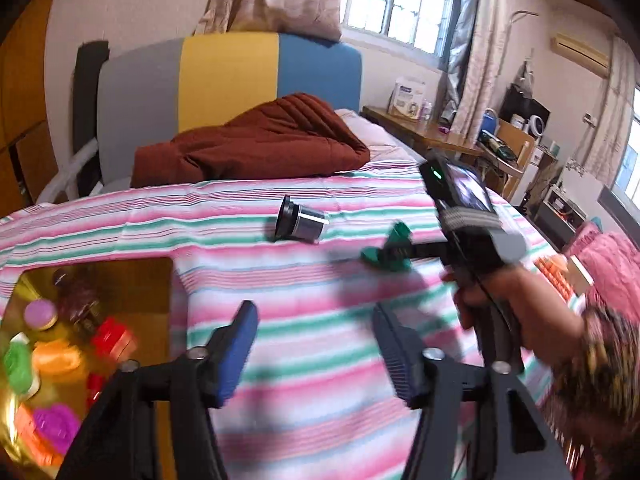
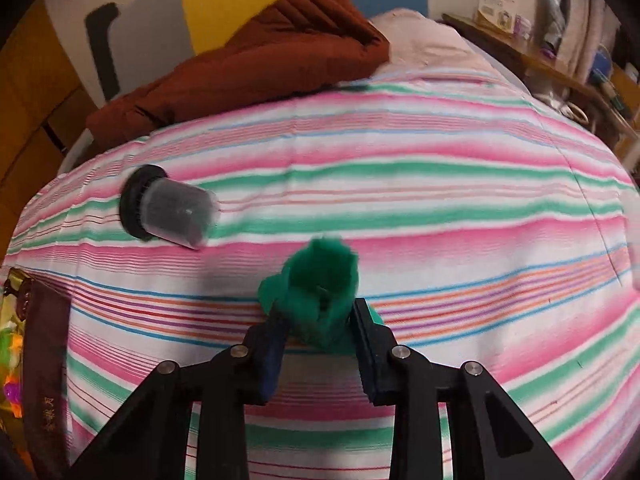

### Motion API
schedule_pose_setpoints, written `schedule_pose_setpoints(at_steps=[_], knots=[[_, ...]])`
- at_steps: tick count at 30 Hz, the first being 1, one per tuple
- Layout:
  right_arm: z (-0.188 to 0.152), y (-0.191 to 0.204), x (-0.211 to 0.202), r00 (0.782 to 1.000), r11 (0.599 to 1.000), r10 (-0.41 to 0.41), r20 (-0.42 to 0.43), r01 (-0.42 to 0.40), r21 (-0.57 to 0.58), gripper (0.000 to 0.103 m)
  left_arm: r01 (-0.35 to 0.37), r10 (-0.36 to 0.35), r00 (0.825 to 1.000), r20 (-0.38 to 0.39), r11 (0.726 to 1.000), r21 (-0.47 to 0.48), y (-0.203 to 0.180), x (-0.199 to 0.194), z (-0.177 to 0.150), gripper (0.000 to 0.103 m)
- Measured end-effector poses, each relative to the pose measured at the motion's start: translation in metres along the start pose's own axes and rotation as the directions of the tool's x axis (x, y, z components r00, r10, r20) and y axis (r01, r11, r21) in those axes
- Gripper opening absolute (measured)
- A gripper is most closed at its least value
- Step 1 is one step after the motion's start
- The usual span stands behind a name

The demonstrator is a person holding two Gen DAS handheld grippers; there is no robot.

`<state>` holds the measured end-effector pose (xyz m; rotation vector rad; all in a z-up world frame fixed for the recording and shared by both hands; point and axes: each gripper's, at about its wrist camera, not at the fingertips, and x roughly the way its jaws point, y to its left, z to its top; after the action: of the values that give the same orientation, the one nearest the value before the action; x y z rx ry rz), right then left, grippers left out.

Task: Organize rigid objects
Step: 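Grasp the black-capped clear container with the left tool while the right tool holds the teal piece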

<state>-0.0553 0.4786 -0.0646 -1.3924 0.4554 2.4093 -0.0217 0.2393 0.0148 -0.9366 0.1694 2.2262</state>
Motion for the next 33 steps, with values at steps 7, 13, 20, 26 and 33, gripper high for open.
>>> schedule_pose_setpoints(at_steps=[7, 13, 20, 26, 33], knots=[[0.002, -0.015, -0.001, 1.000, 0.998, -0.009, -0.027, 0.010, 0.060, 0.032, -0.078, 0.084, 0.994, -0.071, 0.994, 0.073, -0.009, 0.083, 0.054, 0.065], [0.002, -0.018, -0.002, 0.999, 0.997, -0.002, -0.038, 0.005, 0.071, 0.032, -0.096, 0.092, 0.988, -0.128, 0.995, -0.024, 0.011, 0.147, 0.085, 0.065], [0.004, -0.017, 0.000, 0.999, 0.998, -0.003, -0.042, 0.006, 0.070, 0.032, -0.186, 0.162, 0.970, -0.181, 0.975, -0.123, 0.058, 0.181, 0.103, 0.067], [0.006, -0.016, 0.002, 0.999, 0.998, -0.006, -0.044, 0.009, 0.068, 0.032, -0.268, 0.204, 0.956, -0.211, 0.901, -0.341, 0.115, 0.168, 0.097, 0.065], [0.008, -0.017, 0.003, 0.999, 0.998, -0.010, -0.045, 0.012, 0.062, 0.032, -0.201, 0.188, 0.979, -0.073, 0.948, -0.246, 0.088, 0.141, 0.094, 0.067]])
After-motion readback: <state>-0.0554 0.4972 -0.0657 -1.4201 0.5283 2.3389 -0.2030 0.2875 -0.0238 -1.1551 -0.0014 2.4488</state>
